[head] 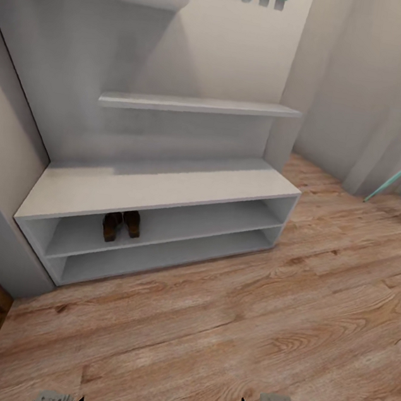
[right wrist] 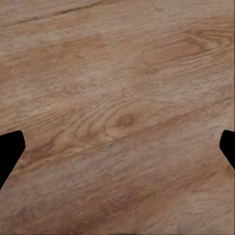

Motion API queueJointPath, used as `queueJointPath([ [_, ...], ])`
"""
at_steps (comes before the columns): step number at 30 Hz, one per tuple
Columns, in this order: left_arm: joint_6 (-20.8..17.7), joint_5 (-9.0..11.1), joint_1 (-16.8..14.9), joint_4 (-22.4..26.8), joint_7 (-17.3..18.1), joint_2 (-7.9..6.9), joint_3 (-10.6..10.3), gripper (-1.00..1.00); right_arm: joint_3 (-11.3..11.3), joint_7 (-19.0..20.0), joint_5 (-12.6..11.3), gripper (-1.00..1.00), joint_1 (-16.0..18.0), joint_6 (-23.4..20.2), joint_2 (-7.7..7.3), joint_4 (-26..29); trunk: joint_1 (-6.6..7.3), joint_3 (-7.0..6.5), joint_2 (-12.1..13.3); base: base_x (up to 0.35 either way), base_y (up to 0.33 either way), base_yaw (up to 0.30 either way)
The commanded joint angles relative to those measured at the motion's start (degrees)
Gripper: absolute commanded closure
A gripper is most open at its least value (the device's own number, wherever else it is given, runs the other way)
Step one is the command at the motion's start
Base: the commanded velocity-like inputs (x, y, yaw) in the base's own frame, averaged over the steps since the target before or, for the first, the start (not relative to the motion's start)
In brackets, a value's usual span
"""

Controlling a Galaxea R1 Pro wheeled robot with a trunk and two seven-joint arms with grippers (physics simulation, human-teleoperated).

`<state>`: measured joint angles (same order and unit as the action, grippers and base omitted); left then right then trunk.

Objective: Pick up the two gym shoes and the two sandals from the corridor floor and place them onto the hallstand (shoe rack) in the corridor, making sure they are on the rack and not on the floor. Arrange them so the two gym shoes are next to each other and the two sandals are next to each other.

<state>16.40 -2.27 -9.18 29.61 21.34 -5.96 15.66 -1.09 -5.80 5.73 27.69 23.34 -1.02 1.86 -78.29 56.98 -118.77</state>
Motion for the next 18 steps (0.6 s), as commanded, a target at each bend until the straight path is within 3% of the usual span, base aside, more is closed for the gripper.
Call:
queueJointPath([
  [1, 0.1, -0.2, 0.0, -0.2, 0.5, 0.05, 0.4, -1.00, -0.2, 0.7, 0.6, -1.00, 0.0, 0.1, -0.08, -0.1, 0.23, -0.14, 0.4, 0.000, 0.000, 0.000],
  [7, 0.2, -0.2, 0.0, -0.6, 0.5, 0.07, 0.6, -1.00, -0.2, 3.9, 0.4, -1.00, -0.1, 0.1, -0.34, -0.1, 1.55, -1.22, 2.8, 0.000, 0.000, 0.000],
  [15, 0.2, -0.2, 0.0, -0.7, 0.4, 0.05, 0.8, -1.00, -0.4, 4.3, 0.2, -1.00, -0.2, 0.1, -0.30, 0.0, 3.31, -2.66, 6.0, 0.000, 0.000, -0.009],
  [18, 0.2, -0.2, 0.0, -0.7, 0.4, -0.05, 0.8, -1.00, -0.5, 4.4, 0.2, -1.00, -0.2, 0.1, -0.30, 0.0, 3.97, -3.20, 7.2, 0.000, 0.000, -0.204],
])
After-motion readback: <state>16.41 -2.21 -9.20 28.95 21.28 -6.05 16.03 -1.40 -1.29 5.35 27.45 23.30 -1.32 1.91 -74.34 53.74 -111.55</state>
